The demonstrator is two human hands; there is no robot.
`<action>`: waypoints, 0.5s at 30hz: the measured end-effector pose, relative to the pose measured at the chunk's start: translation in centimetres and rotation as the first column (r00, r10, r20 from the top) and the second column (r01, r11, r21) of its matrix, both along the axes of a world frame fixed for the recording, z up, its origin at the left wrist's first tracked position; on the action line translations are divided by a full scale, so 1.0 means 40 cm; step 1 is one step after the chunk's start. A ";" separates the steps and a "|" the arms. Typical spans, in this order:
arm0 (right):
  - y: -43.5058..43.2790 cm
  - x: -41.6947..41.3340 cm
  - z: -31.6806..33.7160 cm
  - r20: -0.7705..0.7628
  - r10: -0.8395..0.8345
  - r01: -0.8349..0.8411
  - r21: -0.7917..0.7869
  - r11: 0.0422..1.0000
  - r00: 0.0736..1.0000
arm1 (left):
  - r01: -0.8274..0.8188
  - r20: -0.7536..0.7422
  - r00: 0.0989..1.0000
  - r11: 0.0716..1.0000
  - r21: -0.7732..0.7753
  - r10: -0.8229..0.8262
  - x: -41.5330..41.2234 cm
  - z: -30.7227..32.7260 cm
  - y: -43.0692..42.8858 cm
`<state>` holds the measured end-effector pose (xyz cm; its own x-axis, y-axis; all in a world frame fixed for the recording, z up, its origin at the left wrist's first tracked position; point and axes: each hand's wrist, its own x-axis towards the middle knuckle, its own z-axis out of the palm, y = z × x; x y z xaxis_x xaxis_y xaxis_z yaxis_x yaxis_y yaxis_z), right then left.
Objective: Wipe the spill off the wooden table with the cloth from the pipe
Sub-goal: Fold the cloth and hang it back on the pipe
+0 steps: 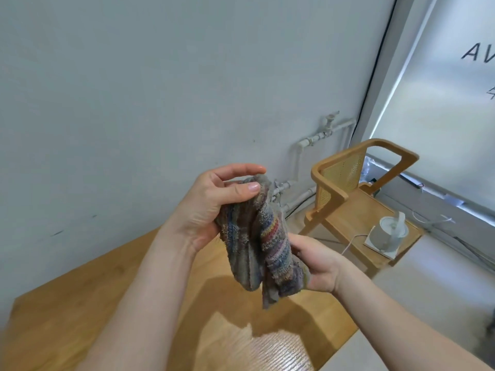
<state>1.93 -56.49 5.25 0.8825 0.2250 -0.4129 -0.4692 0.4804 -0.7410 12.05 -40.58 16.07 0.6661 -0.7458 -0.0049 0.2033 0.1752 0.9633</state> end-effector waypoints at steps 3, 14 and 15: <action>-0.008 0.029 0.036 0.121 -0.220 0.238 -0.156 0.959 0.968 | -0.054 -0.018 0.998 0.998 0.032 0.054 0.027 0.003 0.022; -0.179 0.033 0.156 0.193 -0.664 0.692 -0.222 0.687 0.722 | -0.571 -0.386 0.737 0.817 0.086 0.556 0.081 -0.122 -0.049; -0.189 0.036 0.163 0.168 -0.679 0.700 -0.194 0.688 0.714 | -0.599 -0.422 0.710 0.798 0.058 0.564 0.084 -0.130 -0.065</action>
<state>3.36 -64.05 11.77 0.7810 -0.5505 -0.2949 -0.0114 0.4595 -0.8881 15.41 -43.16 10.89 0.9183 -0.2209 -0.3285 0.3951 0.4584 0.7961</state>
